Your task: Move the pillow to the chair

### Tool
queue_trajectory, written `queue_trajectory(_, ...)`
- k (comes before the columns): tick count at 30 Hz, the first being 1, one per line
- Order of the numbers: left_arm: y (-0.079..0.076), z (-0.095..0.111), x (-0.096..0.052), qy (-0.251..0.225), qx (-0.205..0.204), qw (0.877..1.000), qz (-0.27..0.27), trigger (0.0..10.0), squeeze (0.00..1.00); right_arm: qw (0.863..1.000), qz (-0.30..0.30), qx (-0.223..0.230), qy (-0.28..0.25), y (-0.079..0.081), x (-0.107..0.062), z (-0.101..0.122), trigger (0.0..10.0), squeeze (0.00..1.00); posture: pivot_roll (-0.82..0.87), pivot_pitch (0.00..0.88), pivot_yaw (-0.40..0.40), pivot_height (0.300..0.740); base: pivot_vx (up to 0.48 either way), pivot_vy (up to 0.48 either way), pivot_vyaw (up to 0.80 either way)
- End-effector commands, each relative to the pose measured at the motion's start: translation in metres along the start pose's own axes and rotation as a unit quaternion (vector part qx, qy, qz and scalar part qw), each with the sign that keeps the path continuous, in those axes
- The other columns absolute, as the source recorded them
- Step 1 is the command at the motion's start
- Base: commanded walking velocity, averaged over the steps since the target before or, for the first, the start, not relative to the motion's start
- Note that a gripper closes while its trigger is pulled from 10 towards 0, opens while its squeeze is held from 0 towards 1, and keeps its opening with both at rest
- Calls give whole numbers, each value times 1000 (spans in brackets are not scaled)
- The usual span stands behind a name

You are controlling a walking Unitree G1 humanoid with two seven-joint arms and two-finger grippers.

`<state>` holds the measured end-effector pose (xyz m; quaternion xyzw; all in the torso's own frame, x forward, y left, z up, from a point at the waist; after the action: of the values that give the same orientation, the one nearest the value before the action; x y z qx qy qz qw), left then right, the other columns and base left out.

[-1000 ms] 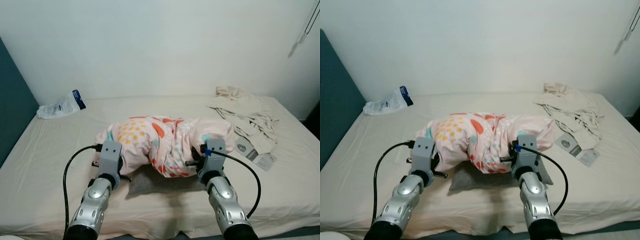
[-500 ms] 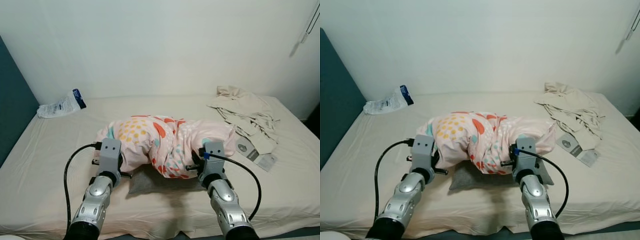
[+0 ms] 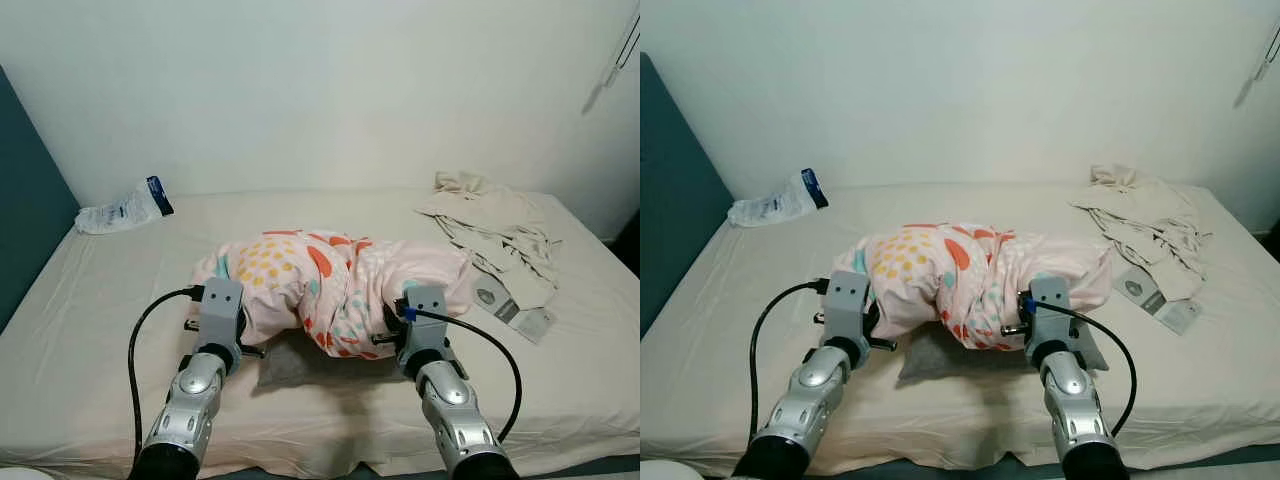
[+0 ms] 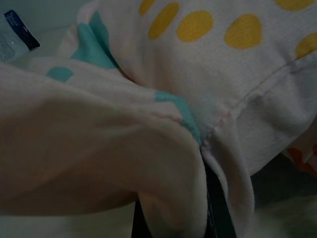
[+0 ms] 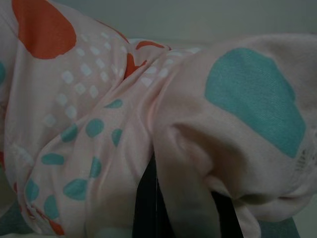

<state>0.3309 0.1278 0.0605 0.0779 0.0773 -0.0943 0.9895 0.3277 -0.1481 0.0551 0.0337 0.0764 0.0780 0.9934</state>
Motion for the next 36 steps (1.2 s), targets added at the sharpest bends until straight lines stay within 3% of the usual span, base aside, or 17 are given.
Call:
queue_trajectory(1, -14, 11, 4, -26, 2, 999, -30, 10000, 0, 999, 32, -2, 18, 18, -2, -11, 10000, 0, -41, 63, -18, 740, 0, 0, 0)
queue_trajectory(36, -15, 10, 2, -25, 1, 999, -31, 10000, 0, 999, 25, 3, 22, 17, -7, -16, 10000, 0, -41, 76, -4, 740, 0, 0, 0)
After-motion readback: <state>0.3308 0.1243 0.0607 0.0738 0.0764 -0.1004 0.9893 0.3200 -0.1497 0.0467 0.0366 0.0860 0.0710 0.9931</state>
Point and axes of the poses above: a point about 5 cm out from each wrist's last joint towards the gripper, its own x axis pointing out of the wrist towards the gripper, its own z axis along the axis of the wrist's last joint, y = z × x, the point moved 2 cm from there along x, pointing out of the wrist towards the gripper, and after that the axes turned 7 degrees about x, right-handed, at the moved point
